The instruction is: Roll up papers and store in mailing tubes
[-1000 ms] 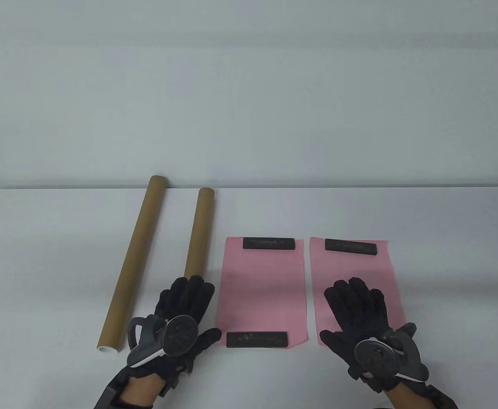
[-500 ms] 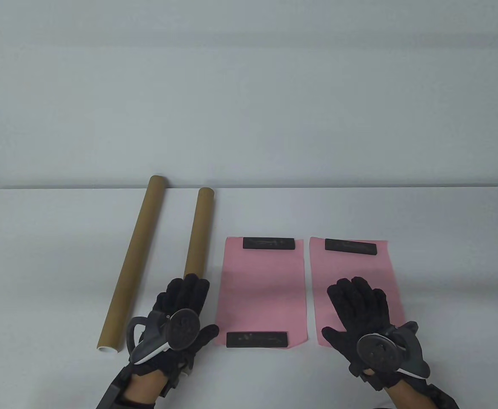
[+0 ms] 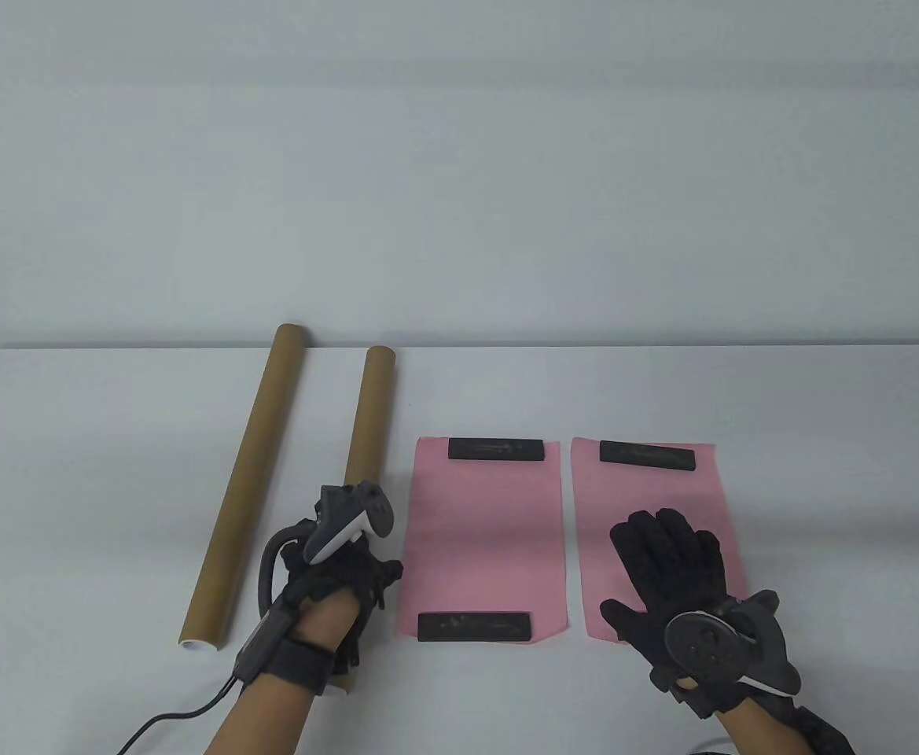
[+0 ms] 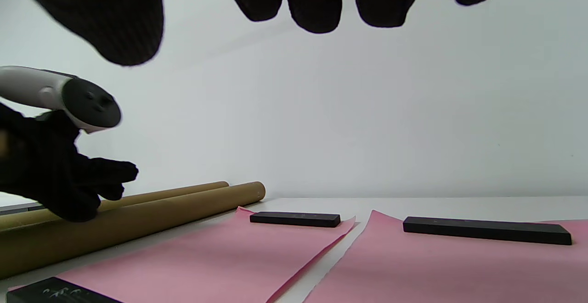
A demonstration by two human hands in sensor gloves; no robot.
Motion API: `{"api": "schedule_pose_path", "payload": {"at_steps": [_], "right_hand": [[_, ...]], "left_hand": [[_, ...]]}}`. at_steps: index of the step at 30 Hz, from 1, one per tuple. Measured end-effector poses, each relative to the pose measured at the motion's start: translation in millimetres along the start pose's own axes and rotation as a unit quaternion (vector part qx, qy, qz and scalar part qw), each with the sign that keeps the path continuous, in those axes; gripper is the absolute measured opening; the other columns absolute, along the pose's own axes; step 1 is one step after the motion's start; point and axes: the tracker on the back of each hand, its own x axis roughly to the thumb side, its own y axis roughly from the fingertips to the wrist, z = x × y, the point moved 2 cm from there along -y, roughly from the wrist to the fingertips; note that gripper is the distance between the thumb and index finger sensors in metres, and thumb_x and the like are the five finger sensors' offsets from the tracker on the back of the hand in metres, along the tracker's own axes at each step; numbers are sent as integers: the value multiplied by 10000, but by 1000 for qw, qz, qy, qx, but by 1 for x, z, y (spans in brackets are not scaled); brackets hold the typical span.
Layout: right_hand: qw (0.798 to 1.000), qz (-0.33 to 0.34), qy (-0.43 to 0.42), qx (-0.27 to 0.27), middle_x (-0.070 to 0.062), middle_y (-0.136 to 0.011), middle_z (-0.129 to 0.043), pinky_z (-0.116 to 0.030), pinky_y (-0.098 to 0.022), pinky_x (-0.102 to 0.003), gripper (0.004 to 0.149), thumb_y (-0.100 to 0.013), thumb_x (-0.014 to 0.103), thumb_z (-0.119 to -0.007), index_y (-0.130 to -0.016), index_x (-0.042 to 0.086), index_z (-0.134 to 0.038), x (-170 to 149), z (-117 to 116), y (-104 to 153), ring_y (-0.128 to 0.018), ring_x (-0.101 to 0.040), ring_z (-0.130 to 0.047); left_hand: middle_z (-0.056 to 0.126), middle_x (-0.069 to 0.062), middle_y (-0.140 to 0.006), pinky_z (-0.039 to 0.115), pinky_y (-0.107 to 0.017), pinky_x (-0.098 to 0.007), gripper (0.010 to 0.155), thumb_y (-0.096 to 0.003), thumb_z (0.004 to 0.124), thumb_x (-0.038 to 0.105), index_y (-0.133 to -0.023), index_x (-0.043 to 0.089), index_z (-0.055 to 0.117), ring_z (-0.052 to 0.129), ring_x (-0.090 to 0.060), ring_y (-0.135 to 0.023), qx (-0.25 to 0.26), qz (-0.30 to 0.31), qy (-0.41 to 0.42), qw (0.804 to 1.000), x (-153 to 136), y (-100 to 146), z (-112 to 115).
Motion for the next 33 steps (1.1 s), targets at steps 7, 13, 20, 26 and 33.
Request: {"api": "schedule_pose_path", "payload": {"at_steps": [7,13,20,26,33], "right_hand": [[1000,5,-2,1,-234,-1164,-501,-481,-635,-809,853,-480,576,-785,-1129,108,-490,2,-1,0,-1042,-623,-529],[999,21,0,26,-230,-1170,-491,-475,-641,-808,862,-478,587,-781,-1133,113,-482,8,-8,0,-1048,-623,-517],[999,26,-11,34,-233,-1174,-479,-468,-642,-808,863,-480,585,-778,-1136,115,-472,12,-11,0,-1050,-628,-486],[999,18,-21,35,-236,-1172,-477,-468,-640,-808,860,-482,583,-776,-1136,114,-472,9,-11,-1,-1049,-630,-483],[998,0,-42,43,-242,-1168,-481,-467,-634,-810,857,-481,581,-775,-1134,114,-476,2,-14,-2,-1042,-637,-483]], "left_hand": [[363,-190,-1102,676,-705,-518,1190,-349,702,729,-992,62,-44,641,-386,-992,-90,-87,30,992,2,-40,-2],[555,-141,-992,787,-618,-426,1091,-393,766,612,-1010,40,71,815,-271,-819,-74,-123,37,989,2,-53,4],[514,-195,-974,816,-651,-464,995,-424,775,508,-1003,61,100,832,-341,-843,-84,-93,127,984,-11,-48,-4],[495,-216,-979,838,-636,-502,980,-415,825,443,-1013,118,120,864,-353,-839,-57,-60,129,988,-14,-34,-22],[508,-186,-987,834,-627,-494,979,-407,850,445,-1026,152,151,864,-337,-825,16,-17,91,996,-9,-6,-47]]}}
